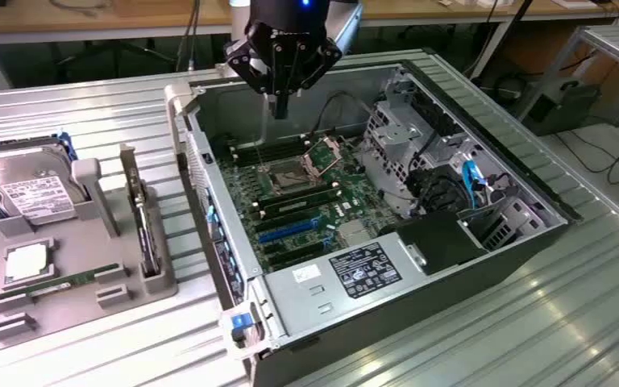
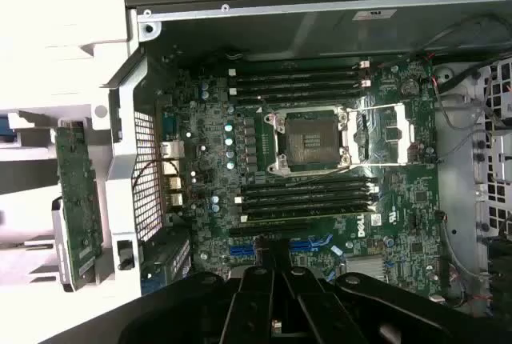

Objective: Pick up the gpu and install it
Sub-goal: 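Reach for the gpu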

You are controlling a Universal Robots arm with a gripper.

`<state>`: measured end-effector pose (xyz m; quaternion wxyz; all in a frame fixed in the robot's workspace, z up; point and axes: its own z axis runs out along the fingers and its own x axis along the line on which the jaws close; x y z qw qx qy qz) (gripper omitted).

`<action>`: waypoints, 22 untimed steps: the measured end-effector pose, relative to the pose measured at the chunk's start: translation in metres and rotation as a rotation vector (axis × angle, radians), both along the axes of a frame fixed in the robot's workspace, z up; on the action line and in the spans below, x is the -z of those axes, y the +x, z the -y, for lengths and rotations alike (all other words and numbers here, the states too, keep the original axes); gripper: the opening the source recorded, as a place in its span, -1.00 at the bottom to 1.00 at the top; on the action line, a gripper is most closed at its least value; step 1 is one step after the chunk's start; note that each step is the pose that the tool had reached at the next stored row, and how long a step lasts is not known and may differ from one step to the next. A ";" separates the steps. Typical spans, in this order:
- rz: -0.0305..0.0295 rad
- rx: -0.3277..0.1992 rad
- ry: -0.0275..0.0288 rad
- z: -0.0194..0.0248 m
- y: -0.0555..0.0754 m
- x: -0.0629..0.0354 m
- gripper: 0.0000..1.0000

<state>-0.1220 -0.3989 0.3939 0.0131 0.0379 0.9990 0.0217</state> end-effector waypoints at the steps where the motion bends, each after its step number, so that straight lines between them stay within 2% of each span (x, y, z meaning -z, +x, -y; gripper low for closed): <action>1: 0.0000 0.000 0.0000 0.0000 0.000 0.0000 -0.79; 8: -0.0001 0.000 -0.0002 0.0000 -0.001 -0.0001 -0.79; 17: 0.0002 0.000 0.0000 0.0033 -0.038 0.0008 -0.79; 21: 0.0002 0.000 0.0000 0.0057 -0.057 0.0019 -0.79; 22: 0.0002 0.000 0.0000 0.0071 -0.067 0.0027 -0.79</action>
